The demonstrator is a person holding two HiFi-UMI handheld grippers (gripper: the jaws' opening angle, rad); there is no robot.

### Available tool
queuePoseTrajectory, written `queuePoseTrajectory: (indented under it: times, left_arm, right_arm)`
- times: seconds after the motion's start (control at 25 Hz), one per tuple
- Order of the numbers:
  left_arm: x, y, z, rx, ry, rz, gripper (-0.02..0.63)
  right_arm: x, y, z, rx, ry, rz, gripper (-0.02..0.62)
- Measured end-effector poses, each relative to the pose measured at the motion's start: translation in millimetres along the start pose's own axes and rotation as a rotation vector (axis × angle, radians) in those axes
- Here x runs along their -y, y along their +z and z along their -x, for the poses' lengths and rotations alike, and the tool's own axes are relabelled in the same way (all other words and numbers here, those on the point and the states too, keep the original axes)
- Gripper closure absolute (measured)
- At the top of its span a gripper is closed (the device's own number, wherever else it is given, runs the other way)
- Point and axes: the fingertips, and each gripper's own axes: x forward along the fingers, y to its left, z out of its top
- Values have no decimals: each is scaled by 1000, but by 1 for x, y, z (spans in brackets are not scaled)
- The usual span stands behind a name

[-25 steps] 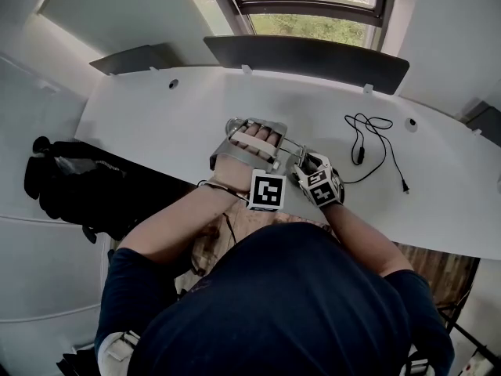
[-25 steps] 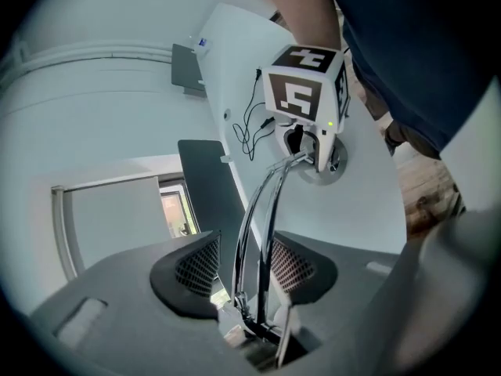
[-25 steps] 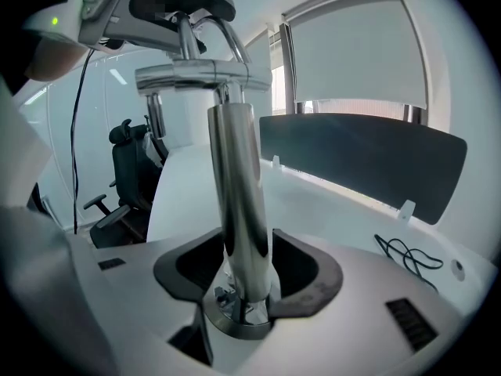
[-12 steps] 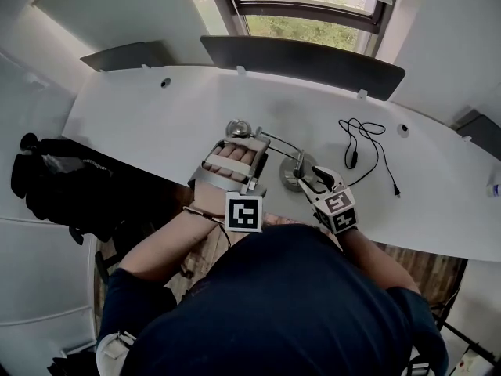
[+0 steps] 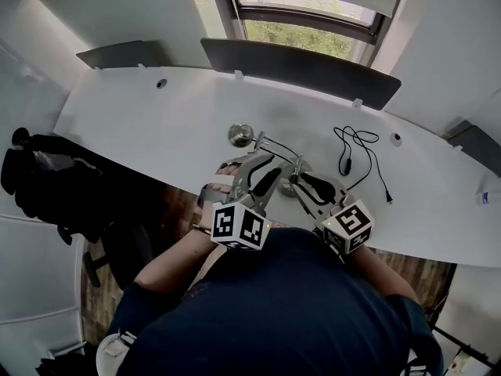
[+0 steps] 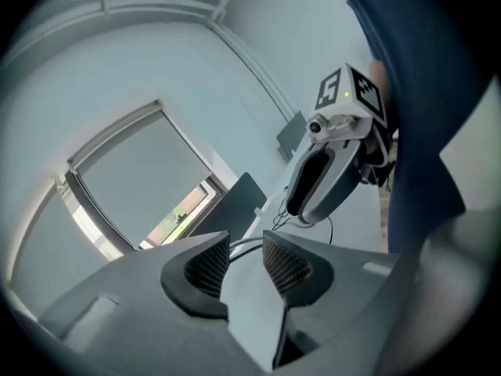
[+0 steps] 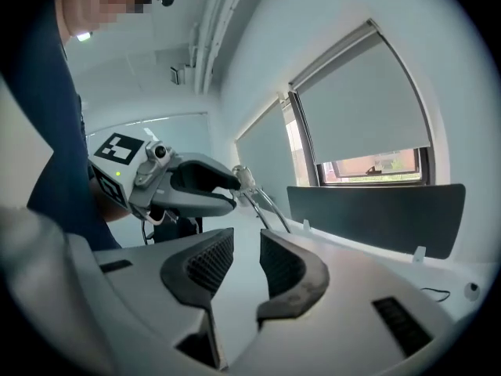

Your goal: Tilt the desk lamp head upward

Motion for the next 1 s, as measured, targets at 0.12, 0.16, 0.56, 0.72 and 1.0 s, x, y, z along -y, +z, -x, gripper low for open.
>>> queuePoseTrajectory:
  times: [0.12, 0.16, 0.56, 0.72, 1.0]
  left_arm:
    - [2, 7, 4, 70, -19, 120, 517]
    - [2, 8, 4, 88, -23, 150, 530]
    - [5, 15, 9, 272, -94, 512, 598]
    - [18, 4, 6, 308, -124, 662, 600]
    - [36, 4, 7, 319, -155, 661, 600]
  right_arm:
    - [-8, 21, 4, 42, 21, 3, 505]
    - [-10, 28, 6, 55, 26, 6, 513]
    - [-12, 45, 7, 137, -1, 31, 569]
    - [-8, 27, 5, 143, -13, 30, 581]
    - [-7, 20, 5, 138, -16, 12, 584]
